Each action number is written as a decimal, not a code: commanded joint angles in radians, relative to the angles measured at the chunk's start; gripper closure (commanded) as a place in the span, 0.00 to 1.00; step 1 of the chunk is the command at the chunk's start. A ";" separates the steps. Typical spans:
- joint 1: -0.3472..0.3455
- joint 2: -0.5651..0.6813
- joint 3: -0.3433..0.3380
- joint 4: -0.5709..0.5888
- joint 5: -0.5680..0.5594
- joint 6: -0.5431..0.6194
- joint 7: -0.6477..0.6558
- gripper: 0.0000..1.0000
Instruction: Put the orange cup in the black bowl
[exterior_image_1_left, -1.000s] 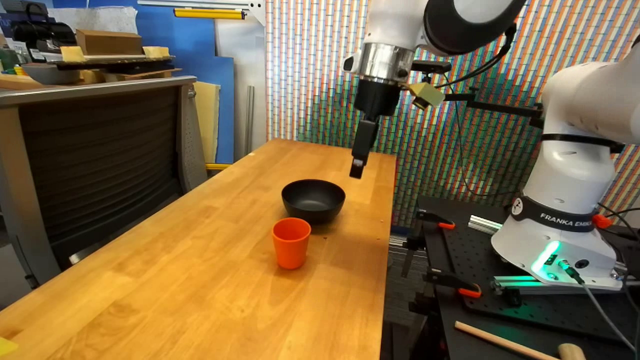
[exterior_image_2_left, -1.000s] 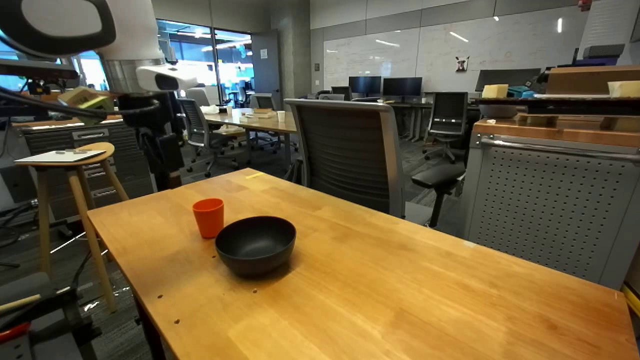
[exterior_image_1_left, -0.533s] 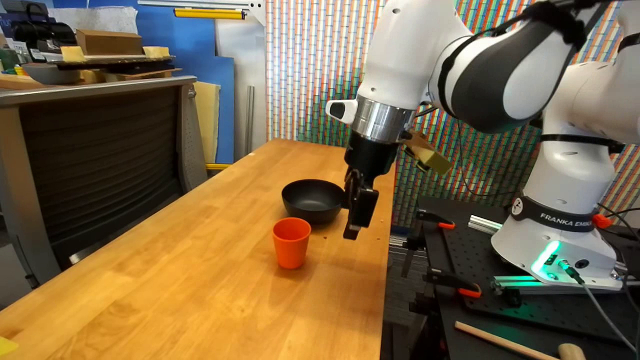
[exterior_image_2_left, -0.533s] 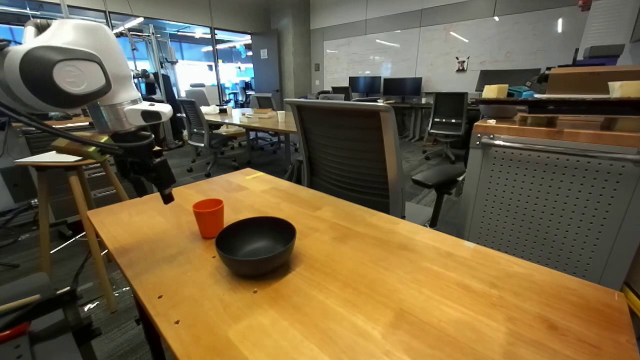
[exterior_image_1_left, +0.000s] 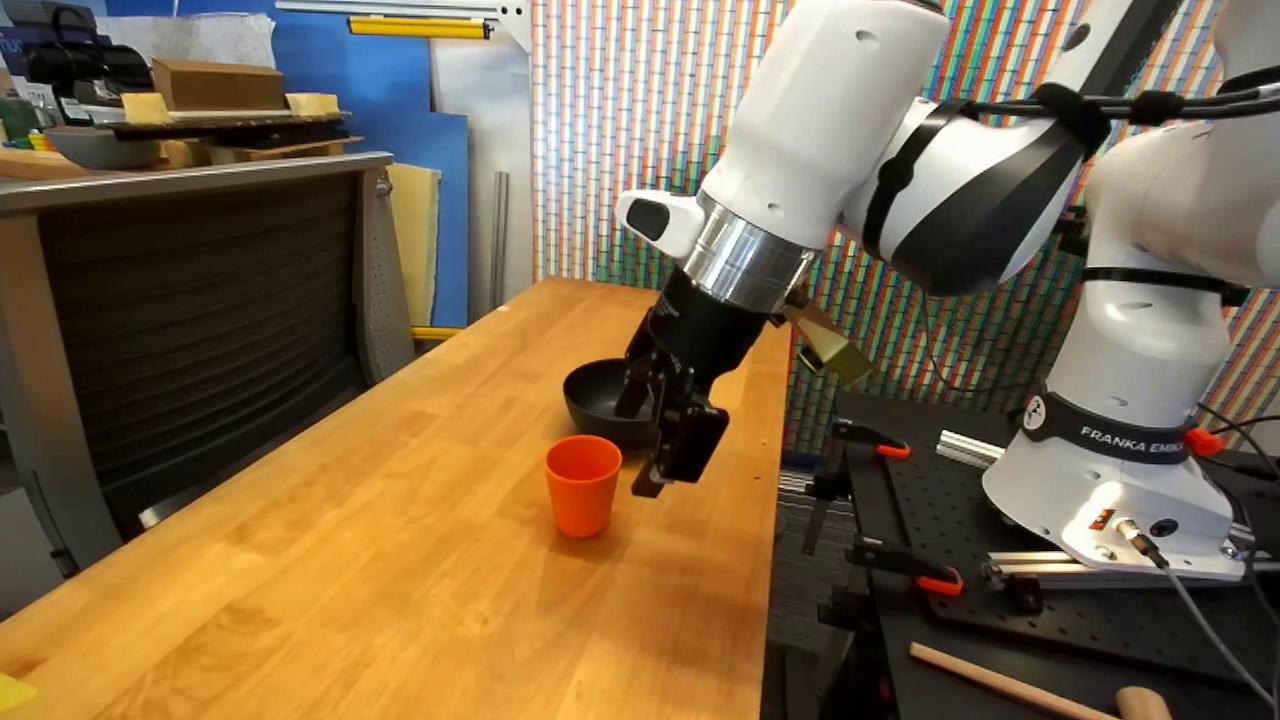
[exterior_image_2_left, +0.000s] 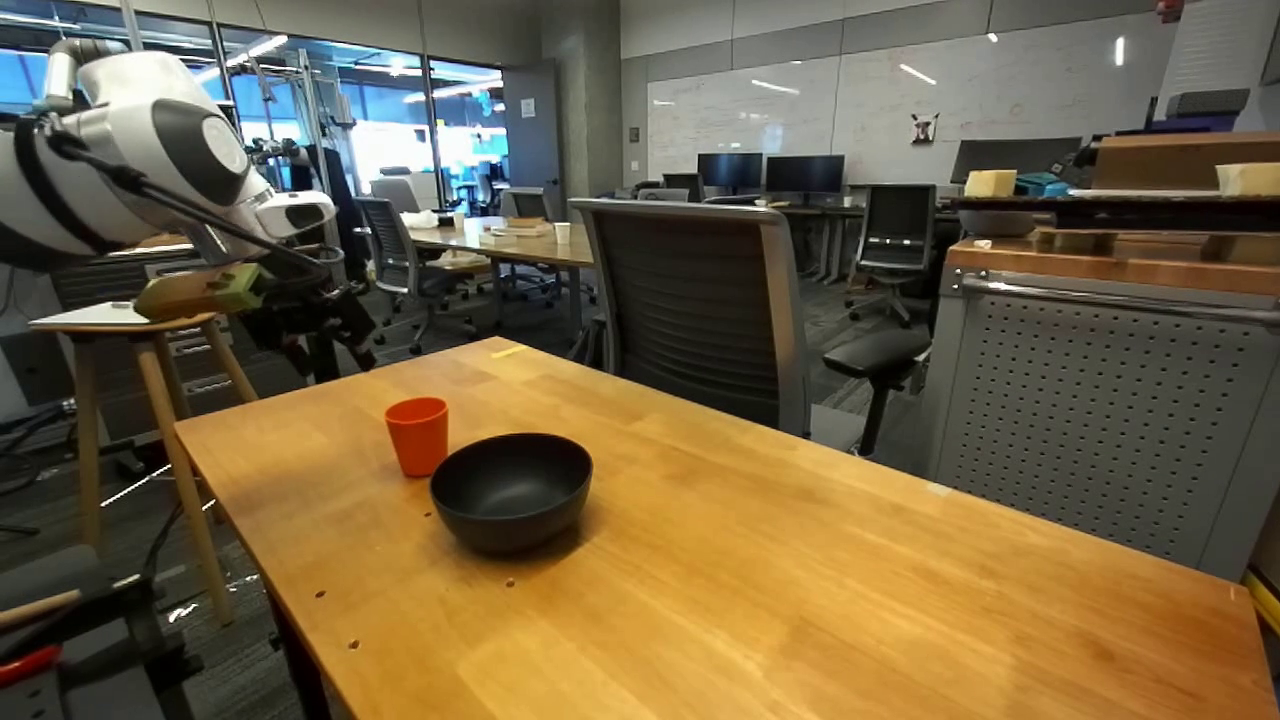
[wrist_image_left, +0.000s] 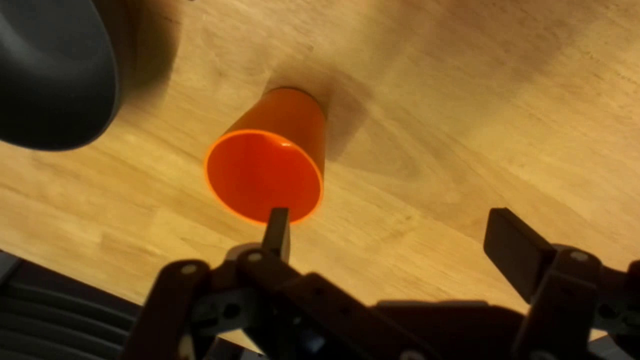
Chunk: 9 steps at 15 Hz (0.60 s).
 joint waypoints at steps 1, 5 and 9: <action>-0.015 0.087 -0.012 0.076 -0.278 0.009 0.185 0.00; 0.013 0.204 -0.055 0.143 -0.599 -0.007 0.423 0.00; 0.034 0.328 -0.084 0.251 -0.919 -0.009 0.682 0.25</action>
